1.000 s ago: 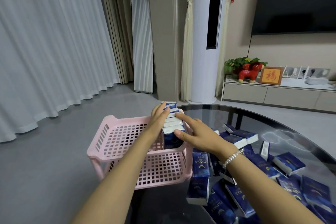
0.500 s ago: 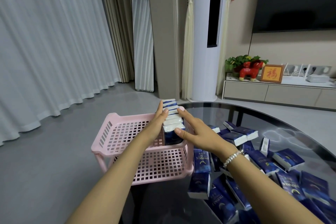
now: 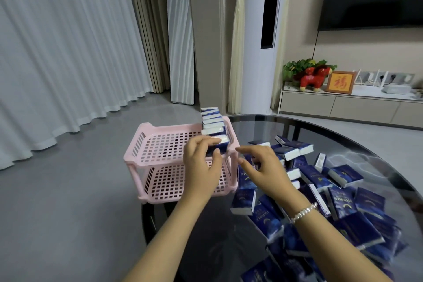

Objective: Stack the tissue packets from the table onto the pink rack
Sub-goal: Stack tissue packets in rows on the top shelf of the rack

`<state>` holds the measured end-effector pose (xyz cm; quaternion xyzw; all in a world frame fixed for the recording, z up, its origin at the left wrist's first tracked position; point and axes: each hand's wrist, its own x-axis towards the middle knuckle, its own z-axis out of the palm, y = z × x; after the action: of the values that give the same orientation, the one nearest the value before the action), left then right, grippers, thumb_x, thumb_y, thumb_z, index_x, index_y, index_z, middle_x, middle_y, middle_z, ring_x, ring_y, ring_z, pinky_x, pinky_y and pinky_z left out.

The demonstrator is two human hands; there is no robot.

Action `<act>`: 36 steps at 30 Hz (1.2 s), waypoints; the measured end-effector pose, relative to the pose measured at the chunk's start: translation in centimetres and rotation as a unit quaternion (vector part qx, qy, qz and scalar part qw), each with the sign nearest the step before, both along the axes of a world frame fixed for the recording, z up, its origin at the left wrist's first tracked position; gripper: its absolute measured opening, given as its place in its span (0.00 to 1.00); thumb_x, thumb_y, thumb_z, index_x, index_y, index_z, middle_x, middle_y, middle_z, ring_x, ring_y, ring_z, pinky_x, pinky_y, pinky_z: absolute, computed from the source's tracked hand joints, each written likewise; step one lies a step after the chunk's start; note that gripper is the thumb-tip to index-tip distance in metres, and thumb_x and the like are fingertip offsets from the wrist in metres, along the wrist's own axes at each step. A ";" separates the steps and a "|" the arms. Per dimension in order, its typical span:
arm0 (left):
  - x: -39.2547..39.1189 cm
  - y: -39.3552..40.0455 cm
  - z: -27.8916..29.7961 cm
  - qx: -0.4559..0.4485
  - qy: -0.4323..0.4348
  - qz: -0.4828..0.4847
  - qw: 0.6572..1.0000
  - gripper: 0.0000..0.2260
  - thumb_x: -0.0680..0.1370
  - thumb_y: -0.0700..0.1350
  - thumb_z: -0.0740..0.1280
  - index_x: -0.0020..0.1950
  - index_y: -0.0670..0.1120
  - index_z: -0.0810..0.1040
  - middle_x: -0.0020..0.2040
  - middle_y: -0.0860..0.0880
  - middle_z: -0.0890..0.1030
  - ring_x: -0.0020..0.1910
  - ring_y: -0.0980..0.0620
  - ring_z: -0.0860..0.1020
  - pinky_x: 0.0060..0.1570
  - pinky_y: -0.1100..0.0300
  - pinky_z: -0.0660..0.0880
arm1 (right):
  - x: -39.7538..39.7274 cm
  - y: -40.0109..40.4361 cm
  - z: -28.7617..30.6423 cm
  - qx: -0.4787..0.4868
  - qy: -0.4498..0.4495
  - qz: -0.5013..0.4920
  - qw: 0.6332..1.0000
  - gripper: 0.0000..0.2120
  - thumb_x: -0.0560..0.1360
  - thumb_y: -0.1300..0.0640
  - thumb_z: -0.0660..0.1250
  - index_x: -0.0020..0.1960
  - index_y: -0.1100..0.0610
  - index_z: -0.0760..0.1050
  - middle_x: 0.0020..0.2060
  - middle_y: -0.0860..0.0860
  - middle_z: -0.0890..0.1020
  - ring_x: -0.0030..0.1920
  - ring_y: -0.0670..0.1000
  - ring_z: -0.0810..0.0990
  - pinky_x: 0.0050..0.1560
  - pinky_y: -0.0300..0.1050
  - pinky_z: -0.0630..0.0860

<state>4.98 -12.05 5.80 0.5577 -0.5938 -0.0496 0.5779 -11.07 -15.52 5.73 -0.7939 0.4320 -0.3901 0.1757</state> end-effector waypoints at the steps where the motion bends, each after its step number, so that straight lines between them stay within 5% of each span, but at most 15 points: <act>1: -0.4 0.5 -0.3 -0.009 -0.008 0.015 1.000 0.13 0.74 0.47 0.60 0.54 0.45 0.79 0.58 0.54 0.69 0.62 0.56 0.69 0.64 0.74 0.59 | -0.4 0.5 -0.5 0.004 0.007 -0.006 1.000 0.12 0.76 0.52 0.65 0.59 0.49 0.77 0.51 0.42 0.79 0.53 0.44 0.71 0.53 0.39 0.69; 5: -1.4 1.5 -1.4 -0.004 -0.026 0.018 0.999 0.14 0.74 0.40 0.62 0.58 0.43 0.77 0.64 0.55 0.66 0.69 0.53 0.65 0.69 0.66 0.57 | -1.7 2.0 -2.6 0.052 0.038 -0.024 0.998 0.11 0.76 0.54 0.65 0.57 0.52 0.79 0.47 0.45 0.79 0.45 0.44 0.72 0.47 0.36 0.67; 8: -2.0 2.1 -2.3 0.003 -0.026 0.013 1.000 0.15 0.75 0.35 0.64 0.61 0.42 0.75 0.68 0.52 0.64 0.71 0.56 0.60 0.67 0.76 0.53 | -2.0 2.4 -4.0 0.111 0.061 -0.037 0.991 0.12 0.76 0.55 0.65 0.58 0.55 0.78 0.51 0.49 0.80 0.47 0.46 0.76 0.48 0.36 0.71; 13: -3.0 2.9 -5.0 0.021 -0.011 0.019 1.000 0.13 0.74 0.36 0.63 0.58 0.41 0.76 0.58 0.52 0.69 0.59 0.60 0.67 0.62 0.76 0.60 | -1.5 2.0 -4.8 0.193 0.142 -0.057 0.969 0.18 0.76 0.52 0.66 0.63 0.57 0.74 0.56 0.55 0.76 0.55 0.53 0.77 0.55 0.41 0.70; 16: -3.7 2.9 -6.7 0.084 0.001 0.002 0.996 0.10 0.76 0.37 0.64 0.57 0.45 0.76 0.53 0.54 0.71 0.53 0.60 0.70 0.55 0.79 0.61 | -1.2 1.6 -5.0 0.217 0.176 -0.058 0.958 0.19 0.76 0.52 0.66 0.63 0.61 0.73 0.57 0.58 0.76 0.58 0.55 0.74 0.56 0.42 0.68; 19: -4.2 2.5 -7.8 0.163 0.036 -0.019 0.986 0.08 0.78 0.40 0.64 0.55 0.49 0.75 0.52 0.55 0.71 0.50 0.60 0.73 0.51 0.72 0.68 | -1.1 1.3 -5.2 0.231 0.185 -0.064 0.953 0.20 0.76 0.53 0.66 0.64 0.62 0.72 0.58 0.59 0.77 0.60 0.55 0.73 0.57 0.42 0.68; 22: -4.4 1.7 -9.2 0.253 0.057 -0.021 0.965 0.10 0.78 0.43 0.64 0.59 0.46 0.74 0.57 0.50 0.73 0.54 0.54 0.75 0.55 0.61 0.72 | -1.1 1.2 -5.4 0.245 0.181 -0.056 0.951 0.23 0.76 0.53 0.66 0.69 0.59 0.68 0.61 0.58 0.76 0.62 0.55 0.73 0.60 0.42 0.67; 27: -4.2 1.1 -10.5 0.349 0.111 -0.043 0.929 0.16 0.78 0.44 0.66 0.66 0.43 0.72 0.62 0.46 0.76 0.60 0.51 0.75 0.58 0.61 0.70 | -1.1 0.9 -6.0 0.285 0.152 -0.052 0.945 0.29 0.76 0.53 0.66 0.73 0.55 0.62 0.67 0.54 0.73 0.64 0.53 0.73 0.62 0.41 0.67; 32: -3.8 1.9 -9.6 0.300 0.215 -0.098 0.924 0.17 0.76 0.37 0.68 0.64 0.44 0.75 0.60 0.48 0.79 0.57 0.56 0.77 0.52 0.72 0.72 | -1.3 1.2 -6.3 0.256 0.106 -0.077 0.958 0.26 0.73 0.53 0.70 0.68 0.55 0.68 0.61 0.56 0.75 0.55 0.51 0.77 0.54 0.39 0.70; 36: -3.4 3.3 -8.3 0.258 0.280 -0.164 0.910 0.20 0.75 0.32 0.66 0.63 0.50 0.73 0.59 0.56 0.78 0.59 0.62 0.74 0.56 0.72 0.72 | -1.3 2.5 -6.1 0.304 -0.018 -0.086 0.949 0.20 0.73 0.57 0.70 0.63 0.61 0.72 0.51 0.52 0.77 0.33 0.48 0.79 0.34 0.34 0.77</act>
<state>1.54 -8.79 -2.54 0.5456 -0.4569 -0.4490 0.5403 -12.33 -13.06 -0.33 -0.6558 0.5933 -0.2678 0.3824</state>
